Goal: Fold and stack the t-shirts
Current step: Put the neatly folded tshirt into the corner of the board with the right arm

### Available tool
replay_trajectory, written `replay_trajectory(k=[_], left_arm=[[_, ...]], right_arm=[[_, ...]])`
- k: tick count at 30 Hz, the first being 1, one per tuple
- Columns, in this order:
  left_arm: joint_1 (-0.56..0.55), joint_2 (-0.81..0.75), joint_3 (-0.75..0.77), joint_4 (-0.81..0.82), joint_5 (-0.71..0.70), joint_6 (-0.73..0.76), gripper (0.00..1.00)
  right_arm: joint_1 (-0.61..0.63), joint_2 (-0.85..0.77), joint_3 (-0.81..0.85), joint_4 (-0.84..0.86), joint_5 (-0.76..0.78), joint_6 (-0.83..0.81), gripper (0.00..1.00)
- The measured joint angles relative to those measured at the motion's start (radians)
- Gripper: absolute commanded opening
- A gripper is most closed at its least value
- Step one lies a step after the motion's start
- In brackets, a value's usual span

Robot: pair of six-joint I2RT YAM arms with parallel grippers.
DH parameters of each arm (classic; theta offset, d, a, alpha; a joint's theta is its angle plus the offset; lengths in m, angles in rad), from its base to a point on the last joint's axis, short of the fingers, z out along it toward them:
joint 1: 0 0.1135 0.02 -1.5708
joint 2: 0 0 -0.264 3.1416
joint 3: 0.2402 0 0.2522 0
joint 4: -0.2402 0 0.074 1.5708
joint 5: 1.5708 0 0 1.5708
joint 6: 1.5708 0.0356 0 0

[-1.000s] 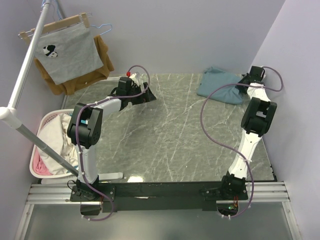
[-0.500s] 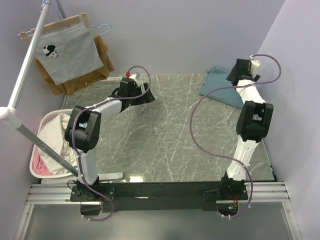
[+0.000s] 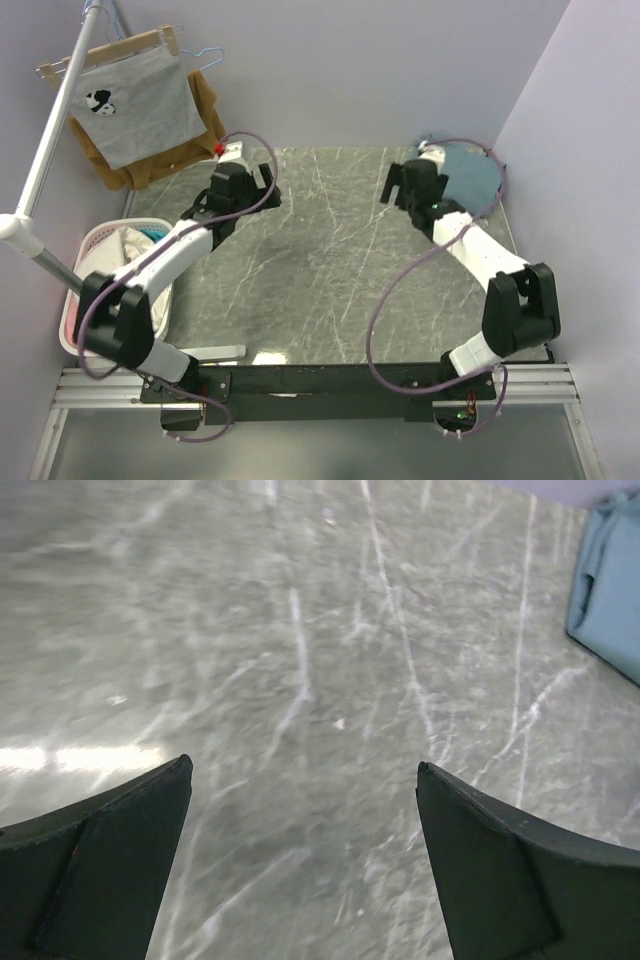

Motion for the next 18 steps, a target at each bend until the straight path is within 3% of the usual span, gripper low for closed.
replay_trajectory(k=[9,18], left_arm=[[-0.015,-0.332,-0.163,-0.063,-0.261,-0.009,0.99],[-0.015,-0.483,-0.308,-0.109,-0.369,-0.053,0.99]], right_arm=[[0.304,-0.152,-0.237,-0.002,-0.001,0.065,1.00],[0.380,-0.208,-0.344,-0.035,0.058,0.134,1.00]])
